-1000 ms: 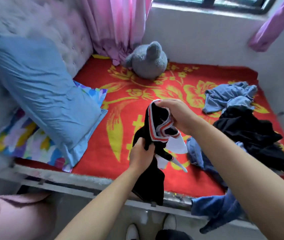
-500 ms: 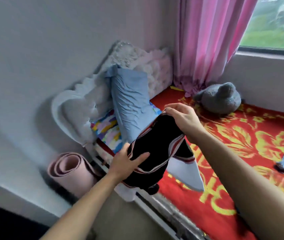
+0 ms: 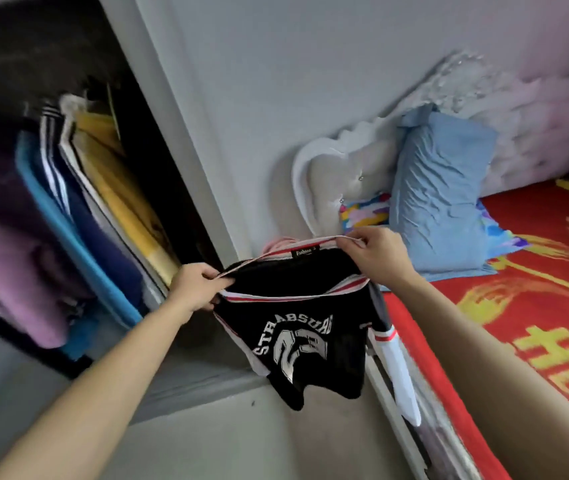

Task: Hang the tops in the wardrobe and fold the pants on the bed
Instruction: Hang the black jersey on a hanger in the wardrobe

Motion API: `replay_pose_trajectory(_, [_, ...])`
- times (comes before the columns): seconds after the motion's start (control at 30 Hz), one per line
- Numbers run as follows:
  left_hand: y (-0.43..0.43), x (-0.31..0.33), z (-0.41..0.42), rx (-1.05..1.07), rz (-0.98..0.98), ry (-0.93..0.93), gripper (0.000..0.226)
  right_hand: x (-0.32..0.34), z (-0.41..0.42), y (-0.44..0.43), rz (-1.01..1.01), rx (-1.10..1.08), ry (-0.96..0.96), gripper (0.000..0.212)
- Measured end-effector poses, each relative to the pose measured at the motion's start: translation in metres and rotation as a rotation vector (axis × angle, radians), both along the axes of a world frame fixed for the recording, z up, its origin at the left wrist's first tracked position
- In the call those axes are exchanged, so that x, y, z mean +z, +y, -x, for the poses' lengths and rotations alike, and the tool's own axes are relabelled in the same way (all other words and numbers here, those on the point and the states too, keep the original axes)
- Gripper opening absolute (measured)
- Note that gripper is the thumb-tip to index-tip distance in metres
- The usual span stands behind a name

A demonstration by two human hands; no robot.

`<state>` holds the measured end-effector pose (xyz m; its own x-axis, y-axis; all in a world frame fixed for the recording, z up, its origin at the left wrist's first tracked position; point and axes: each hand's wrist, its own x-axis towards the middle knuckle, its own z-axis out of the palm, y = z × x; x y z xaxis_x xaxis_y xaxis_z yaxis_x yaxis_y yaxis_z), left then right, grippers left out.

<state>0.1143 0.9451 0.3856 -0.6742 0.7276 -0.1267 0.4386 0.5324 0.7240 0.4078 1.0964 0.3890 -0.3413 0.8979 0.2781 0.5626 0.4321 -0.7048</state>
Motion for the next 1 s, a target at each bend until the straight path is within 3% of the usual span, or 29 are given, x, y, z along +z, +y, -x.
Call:
replay_pose_trajectory(0.17, [-0.074, 0.048, 0.051, 0.041, -0.213, -0.323, 0.037, 0.034, 0.068, -0.034, 0.037, 0.146, 0.004, 0.017])
replay_pose_trajectory(0.23, [-0.106, 0.059, 0.071, 0.051, -0.337, -0.363, 0.035, 0.047, 0.093, -0.052, 0.081, 0.269, 0.013, 0.013])
replay_pose_trajectory(0.33, [-0.157, 0.071, 0.101, 0.156, -0.49, -0.17, 0.027, 0.051, 0.133, -0.084, 0.021, 0.401, -0.135, 0.024])
replay_pose_trajectory(0.4, [-0.191, 0.077, 0.127, 0.274, -0.559, -0.008, 0.02, 0.049, 0.162, -0.112, -0.072, 0.336, -0.222, 0.026])
replay_pose_trajectory(0.5, [-0.244, 0.085, 0.167, 0.342, -0.516, 0.209, 0.013, 0.044, 0.208, -0.162, -0.136, 0.248, -0.117, 0.032])
replay_pose_trajectory(0.6, [-0.289, 0.088, 0.205, 0.284, -0.419, 0.368, 0.021, 0.043, 0.256, -0.21, -0.154, 0.263, -0.058, 0.028])
replay_pose_trajectory(0.8, [-0.332, 0.081, 0.259, 0.329, -0.362, 0.001, 0.019, 0.049, 0.334, -0.273, 0.014, 0.298, 0.027, 0.029])
replay_pose_trajectory(0.9, [-0.346, 0.075, 0.279, 0.26, -0.388, 0.037, 0.005, 0.052, 0.367, -0.282, 0.189, 0.319, 0.201, 0.031])
replay_pose_trajectory(1.0, [-0.351, 0.065, 0.298, 0.252, -0.426, 0.13, 0.02, 0.054, 0.394, -0.284, 0.39, 0.329, 0.366, 0.027])
